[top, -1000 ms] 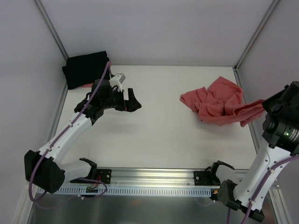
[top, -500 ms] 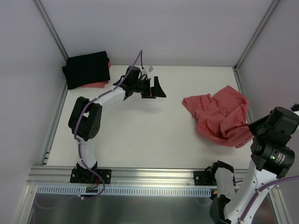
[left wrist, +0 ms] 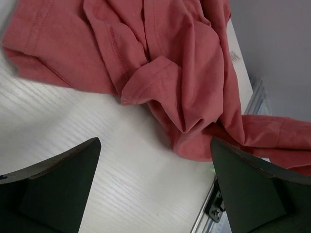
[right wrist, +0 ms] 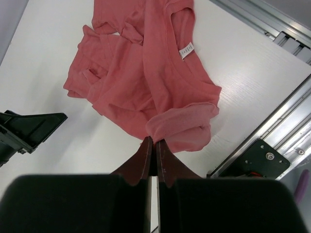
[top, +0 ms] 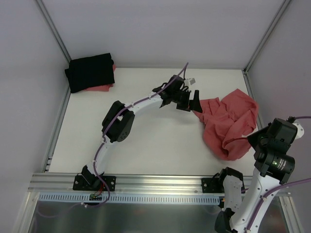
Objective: Fold and stack the t-shirts
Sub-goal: Move the tshirt to the center of the board
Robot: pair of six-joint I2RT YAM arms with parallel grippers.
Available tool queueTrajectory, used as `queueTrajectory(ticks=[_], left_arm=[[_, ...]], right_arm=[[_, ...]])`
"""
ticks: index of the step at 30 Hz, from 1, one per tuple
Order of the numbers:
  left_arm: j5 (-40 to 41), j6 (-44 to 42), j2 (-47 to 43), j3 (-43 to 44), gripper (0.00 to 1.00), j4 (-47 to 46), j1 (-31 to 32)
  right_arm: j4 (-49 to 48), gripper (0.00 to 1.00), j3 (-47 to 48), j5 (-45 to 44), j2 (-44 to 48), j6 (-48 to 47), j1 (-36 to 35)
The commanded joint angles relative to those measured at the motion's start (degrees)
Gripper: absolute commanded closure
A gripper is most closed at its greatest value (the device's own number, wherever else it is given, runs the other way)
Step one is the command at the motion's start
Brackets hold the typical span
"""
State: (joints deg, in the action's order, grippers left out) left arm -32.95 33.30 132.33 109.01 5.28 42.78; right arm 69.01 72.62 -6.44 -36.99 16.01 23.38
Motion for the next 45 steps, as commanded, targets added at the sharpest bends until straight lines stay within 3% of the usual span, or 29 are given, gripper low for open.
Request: queueTrajectory(ticks=[1,7,11,18,31,34,35,36,39,45], left_arm=[[10.2,-7.6,0.6,5.1,0.02,7.6,1.1],[24.3,-11.8,1.1,6.4,0.05,9.3,2.5],[28.8,-12.6,1.8,6.7,0.04,7.0,2.7],[25.5,-9.8,9.2,15.6,0.03,6.6,2.7],[26.1,-7.6,14.5,20.5,0.05,4.2,2.7],[27.1,-7.6,15.2,20.7,0.16,3.5,2.7],[27.6,-7.7,15.7,20.9,0.23,3.6,2.7],[27.7,-7.7,15.8,21.3,0.39,3.6,2.7],[27.1,-8.0,17.0,22.6,0.58,3.9,2.7],[26.3,-8.3,18.0,22.9,0.62,5.1,2.7]], right_arm=[[-2.8,1.00,-1.2,2.7,1.0,1.6,-0.3],[-4.0,1.00,-5.1,5.8,2.5,3.2,-0.3],[-3.5,1.00,-6.3,9.0,3.3,4.4,-0.4],[-2.3,1.00,-7.2,10.4,4.7,5.0,-0.7],[-1.5,1.00,-8.3,12.5,6.3,5.4,-0.9],[-1.6,1.00,-8.2,12.5,6.2,5.3,-1.1],[-1.6,1.00,-8.2,12.5,6.2,5.3,-1.1],[-1.5,1.00,-8.2,12.4,6.2,5.3,-1.2],[-1.6,1.00,-8.1,12.1,6.1,5.3,-1.3],[-2.2,1.00,-7.5,12.2,5.2,5.3,-1.8]])
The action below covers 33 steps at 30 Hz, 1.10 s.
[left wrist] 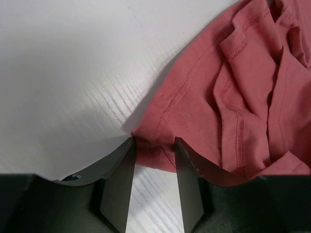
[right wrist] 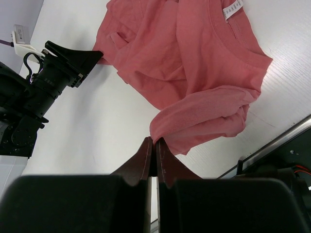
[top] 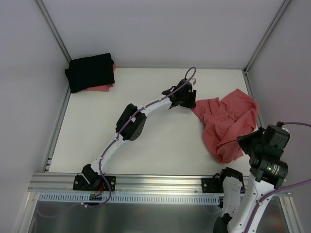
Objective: Fold and stack the t-shirts
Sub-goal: Move the tshirt to the center of the board
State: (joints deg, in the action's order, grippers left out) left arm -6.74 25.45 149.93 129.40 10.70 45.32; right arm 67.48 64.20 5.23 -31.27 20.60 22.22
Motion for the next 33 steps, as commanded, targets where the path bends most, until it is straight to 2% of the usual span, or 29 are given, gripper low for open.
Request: queueTrajectory(ticks=[1,7,8,9,10,11,19,25,31,33], left_arm=[[0.2,-0.5,0.4,2.5,0.60,-0.3,0.2],[-0.1,-0.7,1.2,2.7,0.60,-0.5,0.2],[-0.1,-0.7,1.2,2.7,0.67,-0.4,0.3],[-0.1,-0.7,1.2,2.7,0.77,-0.5,0.2],[0.4,-0.7,1.3,2.8,0.93,-0.3,0.3],[0.8,-0.4,1.2,2.5,1.00,-0.2,0.2],[1.9,-1.8,-1.3,1.5,1.00,-1.7,-0.7],[5.6,-10.6,-16.1,-3.0,1.00,-1.3,-4.9],[9.6,-17.8,-42.6,-14.1,1.00,1.8,-15.5],[10.6,-21.6,-48.1,-17.1,1.00,3.9,-19.3]], right_arm=[[-0.7,0.99,0.9,0.5,-0.6,0.8,-0.7],[-0.2,0.99,0.7,0.4,-0.3,0.8,-0.6],[-0.2,0.99,0.7,0.3,-0.4,0.7,-0.7],[0.0,1.00,0.8,0.3,-0.3,0.6,-0.6],[0.0,1.00,0.9,0.1,-0.4,0.5,-0.7],[0.1,1.00,1.0,0.0,-0.3,0.4,-0.6],[-0.2,1.00,0.5,0.5,-0.5,0.3,-0.9],[-0.9,1.00,2.1,-1.3,-1.4,-1.1,-1.6],[-3.6,0.99,10.5,-3.3,-7.0,-2.1,-2.4],[-4.1,1.00,14.7,-3.7,-10.1,-2.2,-2.5]])
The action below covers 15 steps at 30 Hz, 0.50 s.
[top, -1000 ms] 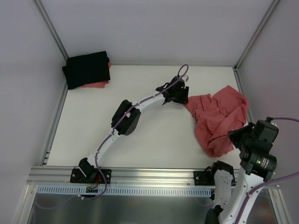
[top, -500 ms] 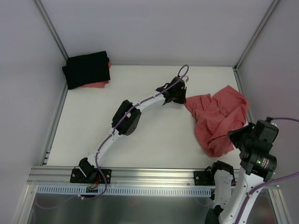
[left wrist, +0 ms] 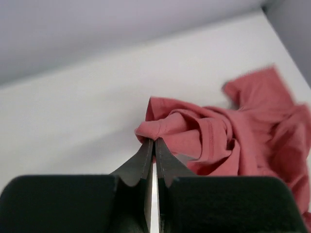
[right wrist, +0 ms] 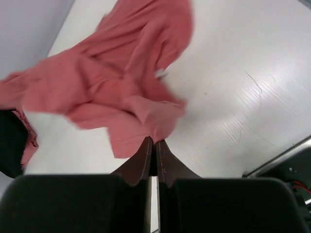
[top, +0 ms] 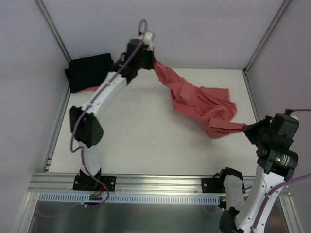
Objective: Fold and stack the t-shirts
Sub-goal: Move the tshirt to the center of the board
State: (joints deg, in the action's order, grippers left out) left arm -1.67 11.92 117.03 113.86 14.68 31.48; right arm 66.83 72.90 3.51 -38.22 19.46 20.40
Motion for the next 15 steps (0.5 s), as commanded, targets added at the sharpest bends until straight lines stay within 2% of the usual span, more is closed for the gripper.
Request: queueTrajectory(ticks=[1,4,6,7,15], left_arm=[[6.3,-9.3,-17.6,-1.9,1.00,1.2,-6.6],[8.9,-14.4,-29.3,-4.3,1.00,3.9,-9.6],[10.2,-16.2,-34.0,-8.2,1.00,3.9,-11.3],[11.1,-16.8,-37.5,-9.0,1.00,4.8,-11.8],[19.0,-24.1,-50.0,-13.3,1.00,8.9,-14.1]], right_arm=[[-3.8,1.00,7.3,-2.0,-4.1,-0.8,-0.7],[-4.8,1.00,13.2,-2.5,-8.6,-0.6,-0.7],[-5.7,0.99,16.7,-2.8,-11.1,-0.8,-0.8],[-5.7,1.00,21.0,-3.2,-13.9,-1.2,-0.9],[-3.8,1.00,47.0,-8.2,-27.7,-3.4,-1.4]])
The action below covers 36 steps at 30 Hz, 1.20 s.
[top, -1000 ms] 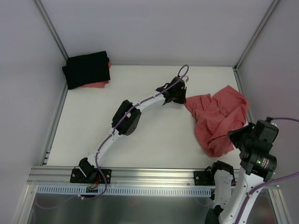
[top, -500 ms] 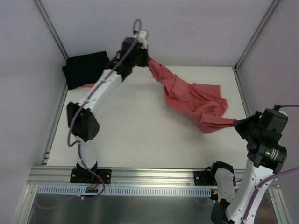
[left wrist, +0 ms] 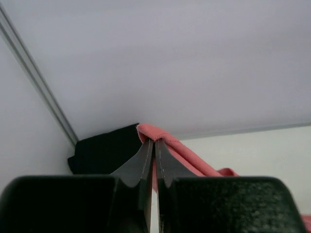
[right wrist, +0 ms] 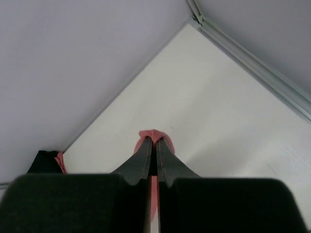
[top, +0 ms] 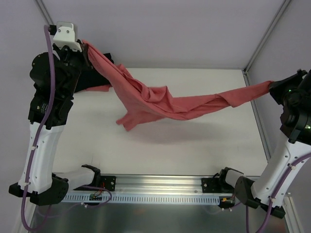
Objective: Fold and stack the t-shirts
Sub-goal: Move the tshirt to the center of the board
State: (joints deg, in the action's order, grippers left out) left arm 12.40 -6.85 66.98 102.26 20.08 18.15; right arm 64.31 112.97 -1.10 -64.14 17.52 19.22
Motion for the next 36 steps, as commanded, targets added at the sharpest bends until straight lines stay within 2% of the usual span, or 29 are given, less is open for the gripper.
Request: queueTrajectory(ticks=[1,5,15,24,36], left_arm=[[5.6,-6.0,-1.5,-1.7,1.00,3.8,-0.9],[8.3,-8.5,-5.7,-2.7,1.00,5.0,-1.2],[11.1,-9.7,-11.4,-2.5,1.00,7.8,-1.2],[9.5,-6.9,-13.5,-2.8,1.00,8.4,-1.2],[5.6,-6.0,-13.4,16.3,1.00,16.7,-1.2]], right_arm=[[-1.1,1.00,8.9,-3.5,-2.7,-1.5,-0.2],[-0.6,1.00,13.8,-4.3,-4.0,-1.6,-0.2],[0.2,1.00,12.9,-5.0,-0.8,-1.6,-0.7],[0.4,1.00,14.2,-6.2,-0.9,-1.8,-1.2],[0.5,0.99,23.3,-9.0,-2.1,-0.7,-1.9]])
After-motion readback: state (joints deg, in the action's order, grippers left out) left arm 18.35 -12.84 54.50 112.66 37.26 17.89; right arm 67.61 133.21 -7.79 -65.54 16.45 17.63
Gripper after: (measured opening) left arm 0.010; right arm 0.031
